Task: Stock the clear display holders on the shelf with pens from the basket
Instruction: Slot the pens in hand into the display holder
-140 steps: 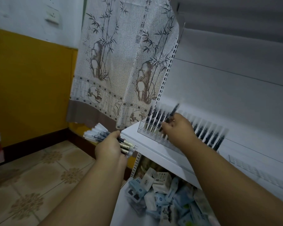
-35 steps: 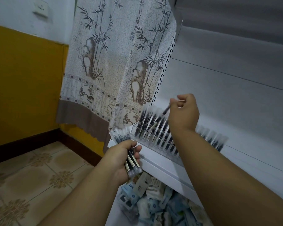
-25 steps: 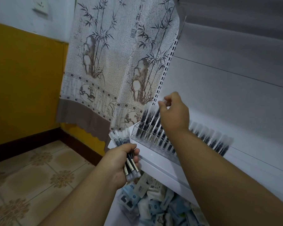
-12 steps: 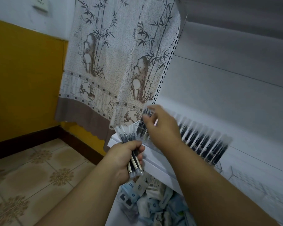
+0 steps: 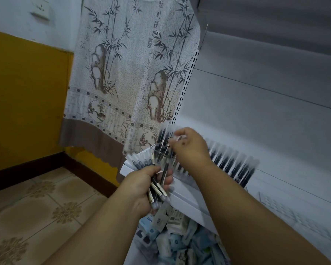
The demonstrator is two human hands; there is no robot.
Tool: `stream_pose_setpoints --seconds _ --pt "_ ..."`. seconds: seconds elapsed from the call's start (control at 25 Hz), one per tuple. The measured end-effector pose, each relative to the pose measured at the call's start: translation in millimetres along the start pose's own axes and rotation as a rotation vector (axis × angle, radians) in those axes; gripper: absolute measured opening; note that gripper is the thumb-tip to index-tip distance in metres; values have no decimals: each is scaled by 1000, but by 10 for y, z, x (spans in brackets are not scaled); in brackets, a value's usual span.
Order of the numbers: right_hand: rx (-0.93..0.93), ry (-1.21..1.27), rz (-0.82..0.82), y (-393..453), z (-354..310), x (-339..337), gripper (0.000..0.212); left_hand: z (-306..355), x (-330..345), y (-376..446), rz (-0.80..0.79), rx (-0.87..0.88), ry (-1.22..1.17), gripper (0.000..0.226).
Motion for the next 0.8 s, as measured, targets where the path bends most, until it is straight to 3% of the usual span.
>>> stream_pose_setpoints --seconds 0.12,0.2,0.28,0.4,0.56,0.8 --pt "-83 142 347 48 -69 -443 18 25 -72 -10 69 0 -37 14" --pt "-163 96 471 71 -145 -636 22 15 -123 -10 90 -2 -56 9" --pt "-220 14 472 114 -208 -650 25 -7 -155 12 97 -12 -56 12" --pt "-286 -105 436 163 -240 -529 24 -24 -148 48 82 -14 11 39" --pt "-347 -166 410 204 -271 -446 20 -27 -132 42 71 -10 13 18" --pt "-425 -260 339 162 -380 -352 18 -40 -117 80 70 -5 -12 9"
Point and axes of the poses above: each hand's wrist, its own y-axis towards the middle knuckle, its own x-axis out of the palm, z = x × y, the point moved 10 cm from there along y, towards the middle knuckle, and after that the axes turned 8 degrees about z, right-handed, at the moved point
